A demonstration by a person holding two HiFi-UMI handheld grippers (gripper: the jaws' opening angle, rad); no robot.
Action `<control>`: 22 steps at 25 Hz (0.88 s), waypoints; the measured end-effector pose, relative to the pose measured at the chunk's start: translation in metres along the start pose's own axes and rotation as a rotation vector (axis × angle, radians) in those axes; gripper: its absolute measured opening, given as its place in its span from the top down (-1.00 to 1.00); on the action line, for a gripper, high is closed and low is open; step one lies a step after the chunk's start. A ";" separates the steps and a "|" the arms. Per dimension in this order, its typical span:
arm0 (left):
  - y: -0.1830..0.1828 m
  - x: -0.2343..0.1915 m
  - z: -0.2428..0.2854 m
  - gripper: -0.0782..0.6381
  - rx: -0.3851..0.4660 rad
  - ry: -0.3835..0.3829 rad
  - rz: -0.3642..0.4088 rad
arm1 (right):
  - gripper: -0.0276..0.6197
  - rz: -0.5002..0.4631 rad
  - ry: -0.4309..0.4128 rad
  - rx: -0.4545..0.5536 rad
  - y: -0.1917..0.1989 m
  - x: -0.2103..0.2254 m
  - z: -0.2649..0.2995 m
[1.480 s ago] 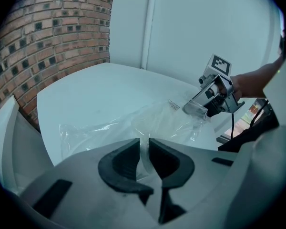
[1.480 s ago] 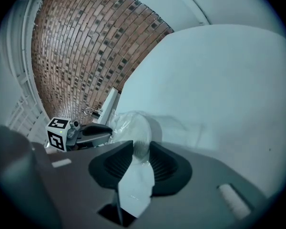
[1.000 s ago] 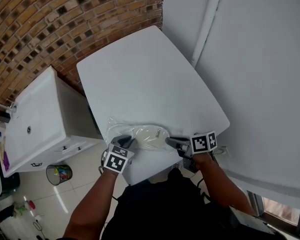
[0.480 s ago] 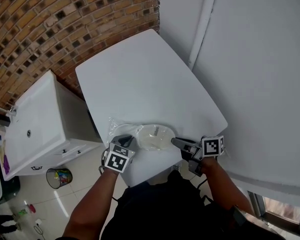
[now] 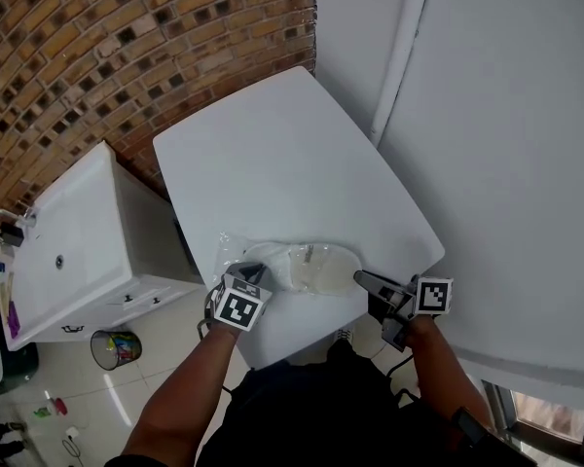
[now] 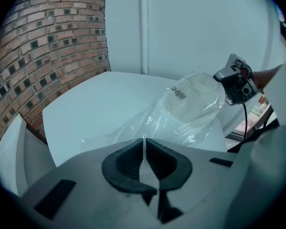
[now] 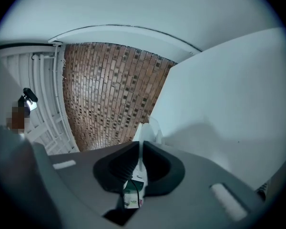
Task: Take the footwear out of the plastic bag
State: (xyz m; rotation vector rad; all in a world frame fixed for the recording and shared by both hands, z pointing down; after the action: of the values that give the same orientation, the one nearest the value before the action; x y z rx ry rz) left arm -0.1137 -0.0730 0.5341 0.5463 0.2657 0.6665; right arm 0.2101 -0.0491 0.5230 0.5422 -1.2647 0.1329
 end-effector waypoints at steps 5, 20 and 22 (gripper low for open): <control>-0.002 -0.002 0.007 0.71 -0.008 0.002 -0.021 | 0.83 -0.005 -0.015 0.010 -0.005 -0.005 -0.005; -0.007 -0.024 0.016 0.75 -0.009 -0.062 -0.090 | 0.83 0.006 -0.059 0.095 -0.019 -0.016 -0.024; -0.008 -0.026 0.018 0.75 -0.010 -0.070 -0.102 | 0.83 0.001 -0.064 0.106 -0.022 -0.018 -0.027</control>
State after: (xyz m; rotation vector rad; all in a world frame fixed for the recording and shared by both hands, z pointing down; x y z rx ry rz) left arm -0.1224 -0.1025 0.5461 0.5416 0.2225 0.5486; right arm 0.2363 -0.0522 0.4937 0.6419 -1.3256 0.1855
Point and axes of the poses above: the fingertips, and each gripper's own axes: z forward along the fingers, x to its right, y out of its underside, the point moved 10 cm from there along -z, backward along the fingers, and after that the axes turned 3 degrees about y, right-handed, at the moved point
